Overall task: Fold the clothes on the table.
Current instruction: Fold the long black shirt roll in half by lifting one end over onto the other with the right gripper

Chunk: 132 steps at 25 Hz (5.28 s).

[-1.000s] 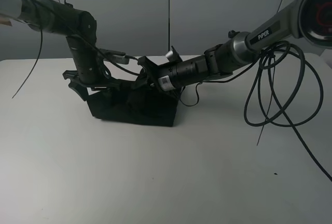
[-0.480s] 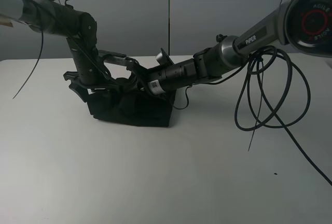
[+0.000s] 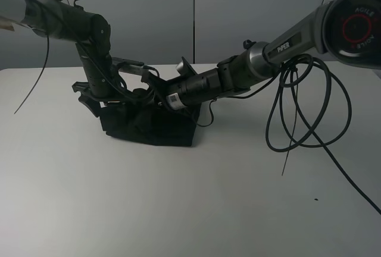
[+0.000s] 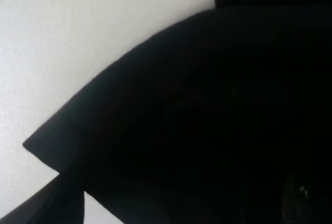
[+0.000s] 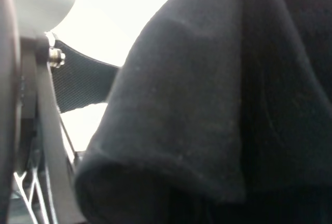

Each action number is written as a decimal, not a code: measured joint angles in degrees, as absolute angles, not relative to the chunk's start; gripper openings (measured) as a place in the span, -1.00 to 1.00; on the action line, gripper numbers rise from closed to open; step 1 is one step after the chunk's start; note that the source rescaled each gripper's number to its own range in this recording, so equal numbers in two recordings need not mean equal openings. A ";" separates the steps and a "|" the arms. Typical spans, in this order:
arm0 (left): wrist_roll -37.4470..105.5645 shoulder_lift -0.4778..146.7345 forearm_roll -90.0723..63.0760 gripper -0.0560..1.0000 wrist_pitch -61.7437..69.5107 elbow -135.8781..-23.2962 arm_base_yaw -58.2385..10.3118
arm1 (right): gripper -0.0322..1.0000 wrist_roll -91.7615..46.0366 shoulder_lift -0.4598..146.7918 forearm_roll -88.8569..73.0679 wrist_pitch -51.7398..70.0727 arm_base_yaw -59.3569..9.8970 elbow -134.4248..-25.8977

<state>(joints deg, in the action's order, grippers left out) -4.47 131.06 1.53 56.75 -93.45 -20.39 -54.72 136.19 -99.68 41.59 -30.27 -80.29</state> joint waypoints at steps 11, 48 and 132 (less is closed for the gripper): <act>-3.45 131.06 1.53 0.98 56.25 -93.45 -20.39 | -0.69 -53.14 137.19 -99.80 40.74 -30.31 -80.85; 0.00 122.01 1.16 0.99 69.74 -110.37 -20.39 | 0.17 -47.57 138.74 -100.13 53.53 -30.31 -88.07; 6.10 100.40 1.03 0.99 64.71 -96.22 -14.92 | 1.00 -63.76 129.62 -68.68 42.60 -38.32 -89.80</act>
